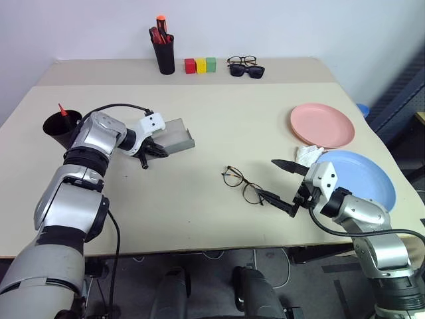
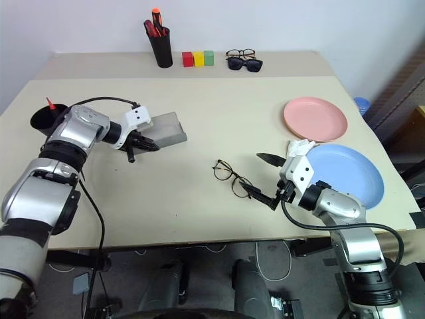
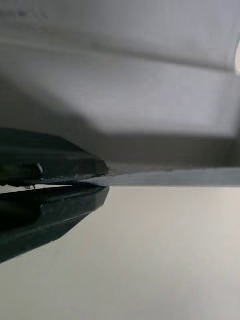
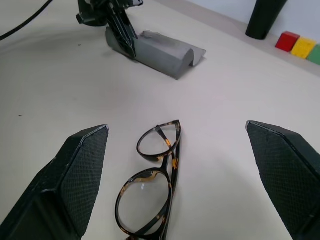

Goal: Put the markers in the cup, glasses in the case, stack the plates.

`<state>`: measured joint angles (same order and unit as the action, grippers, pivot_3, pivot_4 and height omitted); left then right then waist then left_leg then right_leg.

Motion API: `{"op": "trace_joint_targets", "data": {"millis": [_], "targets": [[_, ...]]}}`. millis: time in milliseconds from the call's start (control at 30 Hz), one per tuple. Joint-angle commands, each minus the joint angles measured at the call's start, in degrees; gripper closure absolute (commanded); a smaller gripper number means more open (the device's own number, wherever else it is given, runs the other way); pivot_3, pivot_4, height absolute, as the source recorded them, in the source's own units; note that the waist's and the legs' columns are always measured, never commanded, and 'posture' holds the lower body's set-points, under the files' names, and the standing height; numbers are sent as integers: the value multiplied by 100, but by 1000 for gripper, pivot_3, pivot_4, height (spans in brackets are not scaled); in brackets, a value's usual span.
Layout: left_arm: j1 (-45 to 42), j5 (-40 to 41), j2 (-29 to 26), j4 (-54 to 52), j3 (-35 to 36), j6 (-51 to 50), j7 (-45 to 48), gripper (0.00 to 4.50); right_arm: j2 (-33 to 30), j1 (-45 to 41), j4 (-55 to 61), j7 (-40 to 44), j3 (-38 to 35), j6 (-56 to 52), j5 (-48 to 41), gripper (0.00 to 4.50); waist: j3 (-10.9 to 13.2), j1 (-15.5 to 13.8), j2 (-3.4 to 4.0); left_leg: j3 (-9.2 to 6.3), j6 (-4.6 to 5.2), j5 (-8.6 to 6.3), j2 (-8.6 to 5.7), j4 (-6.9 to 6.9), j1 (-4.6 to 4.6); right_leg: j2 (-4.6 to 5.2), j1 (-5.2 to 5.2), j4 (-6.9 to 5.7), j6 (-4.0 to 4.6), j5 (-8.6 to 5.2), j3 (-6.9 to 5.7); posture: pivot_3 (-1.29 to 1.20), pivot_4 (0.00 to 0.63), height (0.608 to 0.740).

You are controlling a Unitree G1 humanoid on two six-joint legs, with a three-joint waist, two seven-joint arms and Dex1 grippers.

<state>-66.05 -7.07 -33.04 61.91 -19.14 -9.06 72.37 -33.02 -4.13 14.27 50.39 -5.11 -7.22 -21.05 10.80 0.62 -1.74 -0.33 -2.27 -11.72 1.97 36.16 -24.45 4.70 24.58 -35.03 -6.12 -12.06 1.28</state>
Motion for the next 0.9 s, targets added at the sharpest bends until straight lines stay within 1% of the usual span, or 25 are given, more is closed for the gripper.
{"op": "trace_joint_targets", "data": {"millis": [33,133,233,367,467,533,700,900], "targets": [[-20,79,-9,-503,122,20,421,4473,-72,6,273,-54,-140,3,-101,0,0,1,0,0,0,0,0,0,0,0,0,0,0,0,0,0,150,740],[234,202,-54,-1231,99,-253,898,4473,-68,-10,257,-75,-128,1,-100,0,0,3,0,0,0,0,0,-1,0,0,0,0,0,0,0,0,150,740],[739,315,-226,-2379,9,-652,1383,4473,-62,-14,234,-74,-118,15,-97,0,0,16,0,0,0,0,0,-1,1,0,0,-1,1,0,1,0,150,740],[1494,418,-557,-3770,-92,-1191,1769,4473,-49,-8,186,-58,-103,73,-70,0,1,44,2,0,1,0,3,-3,4,-1,0,-6,2,0,3,0,150,740],[1904,476,-702,-4448,-143,-1506,1838,4473,-30,3,146,-60,-88,134,-42,0,0,24,3,0,1,1,3,-2,6,-2,0,-10,2,0,3,0,150,740],[2046,484,-716,-4750,-205,-1640,1790,4473,-13,43,150,-67,-82,171,-30,0,0,-13,3,-1,1,1,3,4,4,-2,0,-10,2,0,2,0,150,740],[2030,370,-419,-4951,-460,-1843,1466,4473,0,78,100,-80,-68,246,-3,0,0,-29,3,-1,1,0,-1,10,4,2,-7,-5,2,-1,3,0,150,740],[1659,225,122,-4579,-629,-1857,1044,4473,15,80,72,-113,-62,303,34,0,-1,-37,3,-2,1,1,-2,11,4,1,-9,-5,1,-1,3,0,150,740]]}}
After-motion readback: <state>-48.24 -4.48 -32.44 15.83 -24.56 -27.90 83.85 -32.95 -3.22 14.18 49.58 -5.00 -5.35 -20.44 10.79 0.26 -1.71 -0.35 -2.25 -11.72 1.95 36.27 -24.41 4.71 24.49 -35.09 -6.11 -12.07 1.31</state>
